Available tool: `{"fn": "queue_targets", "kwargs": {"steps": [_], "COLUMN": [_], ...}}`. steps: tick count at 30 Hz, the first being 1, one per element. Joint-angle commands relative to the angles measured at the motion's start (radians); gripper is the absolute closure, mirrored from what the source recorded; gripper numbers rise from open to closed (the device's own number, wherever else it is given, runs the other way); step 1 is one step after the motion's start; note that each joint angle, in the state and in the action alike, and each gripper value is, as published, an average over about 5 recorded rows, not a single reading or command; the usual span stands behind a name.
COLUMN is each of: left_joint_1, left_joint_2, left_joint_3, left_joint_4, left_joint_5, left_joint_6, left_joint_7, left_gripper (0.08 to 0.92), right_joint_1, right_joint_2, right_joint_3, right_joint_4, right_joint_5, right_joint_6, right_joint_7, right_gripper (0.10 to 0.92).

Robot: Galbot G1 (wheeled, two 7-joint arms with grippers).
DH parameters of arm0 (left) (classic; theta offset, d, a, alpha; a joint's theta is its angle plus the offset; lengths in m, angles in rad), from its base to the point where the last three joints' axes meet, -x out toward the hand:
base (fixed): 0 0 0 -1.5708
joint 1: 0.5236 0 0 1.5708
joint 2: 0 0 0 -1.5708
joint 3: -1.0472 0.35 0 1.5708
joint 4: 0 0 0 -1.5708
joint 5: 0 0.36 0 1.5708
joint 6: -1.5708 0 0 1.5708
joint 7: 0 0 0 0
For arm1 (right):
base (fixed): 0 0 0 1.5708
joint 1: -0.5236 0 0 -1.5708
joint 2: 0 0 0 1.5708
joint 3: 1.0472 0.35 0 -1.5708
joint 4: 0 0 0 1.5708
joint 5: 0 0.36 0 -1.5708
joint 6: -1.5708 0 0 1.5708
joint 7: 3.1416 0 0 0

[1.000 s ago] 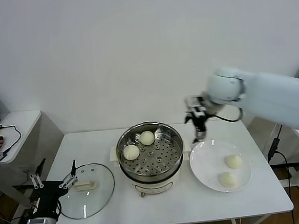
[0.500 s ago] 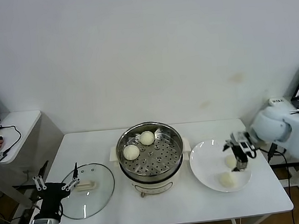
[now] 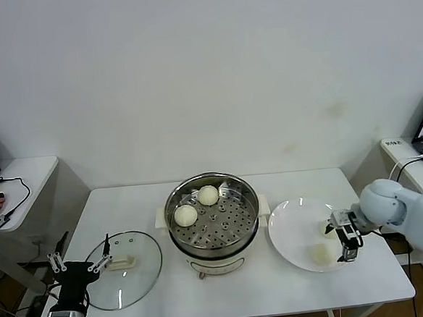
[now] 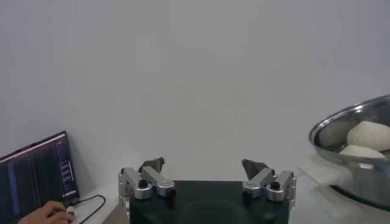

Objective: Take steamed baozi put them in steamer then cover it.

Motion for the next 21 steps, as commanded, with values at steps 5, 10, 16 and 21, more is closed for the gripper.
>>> {"fn": "queue_targets", "kwargs": {"steps": [5,10,16,21], "left_joint_1": [-0.002,-0.004,-0.004,-0.004], "left_joint_2": [0.001,0.002,0.0,0.0], "left_joint_3": [-0.003,-0.003,-0.002,-0.003], "left_joint_4": [0.003,0.007,0.007,0.005], "left_joint_5": [0.002,0.003,0.004,0.003], "left_joint_6": [0.001,0.001,0.001,0.001], "left_joint_7": [0.0,0.0,0.0,0.0], "left_gripper": [0.177,0.177,0.177,0.177], "right_joint_1": [-0.057,-0.059,-0.057,-0.046], "right_joint_2": [0.105,0.121,0.118,0.105], "right_joint_3": [0.027,0.028,0.029,0.033], "right_joint_4": [-0.107,-0.112,-0.108,-0.103], "right_joint_5": [-0.024,-0.02,-0.015,-0.008], "right_joint_6": [0.001,-0.007,-0.017,-0.019], "right_joint_7": [0.019,0.021,0.017,0.002], "right_gripper": [0.203,0.206,0.295,0.368]}}
